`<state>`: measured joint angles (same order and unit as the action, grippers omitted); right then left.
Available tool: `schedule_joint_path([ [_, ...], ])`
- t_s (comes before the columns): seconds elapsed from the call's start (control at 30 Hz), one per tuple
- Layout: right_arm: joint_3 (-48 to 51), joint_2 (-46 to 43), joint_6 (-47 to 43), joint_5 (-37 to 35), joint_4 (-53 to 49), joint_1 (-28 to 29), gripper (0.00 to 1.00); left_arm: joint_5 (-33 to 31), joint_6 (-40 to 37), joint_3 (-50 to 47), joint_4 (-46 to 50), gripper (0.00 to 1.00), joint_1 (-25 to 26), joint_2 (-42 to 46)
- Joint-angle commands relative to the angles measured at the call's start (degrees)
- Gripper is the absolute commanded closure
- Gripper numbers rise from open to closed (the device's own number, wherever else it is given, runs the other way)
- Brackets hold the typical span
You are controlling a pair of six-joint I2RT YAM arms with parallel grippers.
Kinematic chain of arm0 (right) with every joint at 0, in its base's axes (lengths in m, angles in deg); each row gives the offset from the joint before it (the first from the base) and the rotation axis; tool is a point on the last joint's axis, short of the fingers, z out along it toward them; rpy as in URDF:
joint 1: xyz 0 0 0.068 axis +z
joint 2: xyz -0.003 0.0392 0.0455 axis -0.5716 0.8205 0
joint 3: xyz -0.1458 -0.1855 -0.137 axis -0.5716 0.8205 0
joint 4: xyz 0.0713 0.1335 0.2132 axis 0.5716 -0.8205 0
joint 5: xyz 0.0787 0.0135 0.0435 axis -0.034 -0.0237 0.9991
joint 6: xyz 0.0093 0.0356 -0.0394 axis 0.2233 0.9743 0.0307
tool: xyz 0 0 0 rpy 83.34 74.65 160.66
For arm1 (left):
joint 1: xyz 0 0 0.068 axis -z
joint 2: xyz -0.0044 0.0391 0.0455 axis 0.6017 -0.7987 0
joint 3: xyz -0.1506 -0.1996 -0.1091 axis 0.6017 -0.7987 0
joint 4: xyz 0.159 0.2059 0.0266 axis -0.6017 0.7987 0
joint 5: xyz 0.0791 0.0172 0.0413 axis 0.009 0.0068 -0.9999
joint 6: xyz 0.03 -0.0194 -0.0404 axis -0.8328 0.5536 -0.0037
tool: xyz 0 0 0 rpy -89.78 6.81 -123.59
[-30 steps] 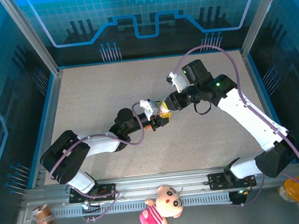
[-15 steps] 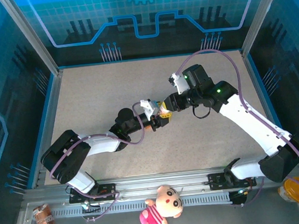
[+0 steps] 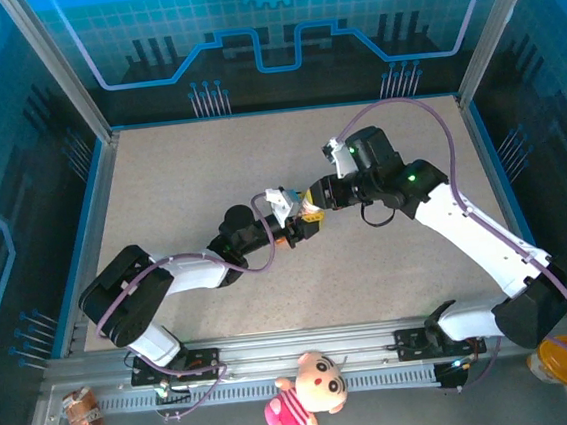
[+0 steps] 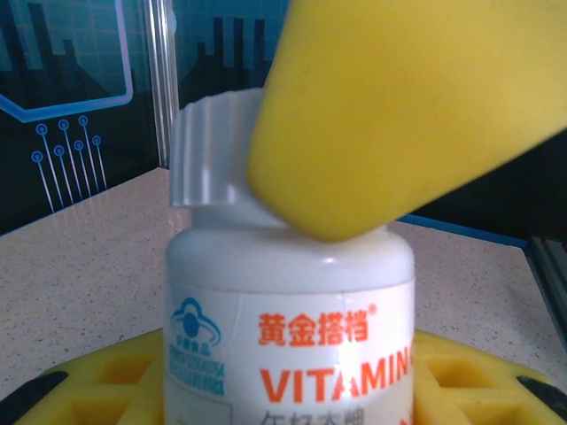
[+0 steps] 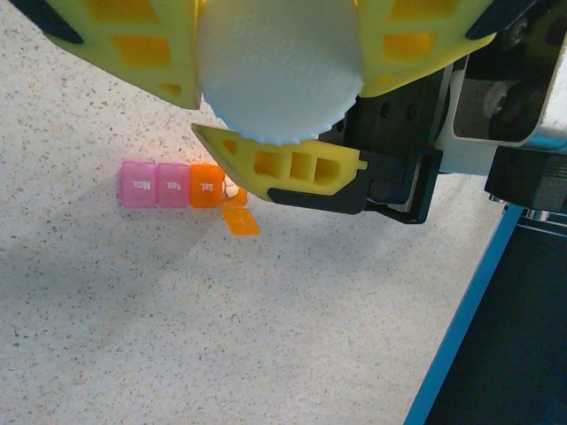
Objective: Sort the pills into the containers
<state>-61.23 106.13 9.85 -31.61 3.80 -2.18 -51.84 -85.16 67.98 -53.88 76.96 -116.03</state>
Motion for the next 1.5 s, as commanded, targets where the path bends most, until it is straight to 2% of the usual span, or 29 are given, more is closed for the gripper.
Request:
schedule_joint_path([
  [0.0, -0.53, 0.62, 2.35, -3.19, 1.77, 0.31, 0.83, -2.40, -3.03, 0.22, -9.18, 0.68, 0.91, 0.63],
  [0.1, -1.52, 0.61, 0.64, -4.99, 0.68, -1.04, 0.83, -4.74, -2.85, -0.56, -9.69, 0.44, 0.94, 0.74],
  [0.13, -1.66, 0.55, 0.26, -5.33, 0.58, -1.69, 0.84, -5.01, -2.72, -0.90, -9.72, 0.29, 0.95, 0.81],
  [0.17, -1.76, 0.42, -0.07, -5.72, 0.42, -2.43, 0.84, -5.19, -2.55, -1.41, -9.82, 0.02, 0.98, 0.82],
  [0.43, 1.07, 1.70, -2.63, -8.89, 1.45, -9.69, 0.83, -10.25, 1.07, -10.31, -17.65, 0.01, 0.91, 1.36],
  [0.63, 10.95, 3.71, -5.88, -17.11, 12.06, -13.46, 0.82, -16.24, 0.54, -15.80, -15.88, 0.01, 0.93, 5.65],
  [0.83, 18.50, 5.96, -8.67, -25.77, 24.11, -13.79, 0.81, -21.25, -0.59, -15.07, -2.50, 0.01, 0.92, 12.39],
  [1.1, 20.54, 10.91, -8.60, -30.51, 30.84, -13.75, 0.81, -25.52, 1.07, -6.58, 25.32, 0.01, 0.83, 19.40],
  [1.2, 20.75, 12.66, -7.73, -31.66, 31.84, -13.70, 0.79, -25.85, 0.72, -5.36, 28.74, 0.01, 0.85, 19.72],
  [1.47, 21.17, 16.89, -7.71, -30.26, 32.66, -13.70, 0.68, -26.49, 0.84, -5.19, 28.85, 0.01, 0.86, 20.20],
])
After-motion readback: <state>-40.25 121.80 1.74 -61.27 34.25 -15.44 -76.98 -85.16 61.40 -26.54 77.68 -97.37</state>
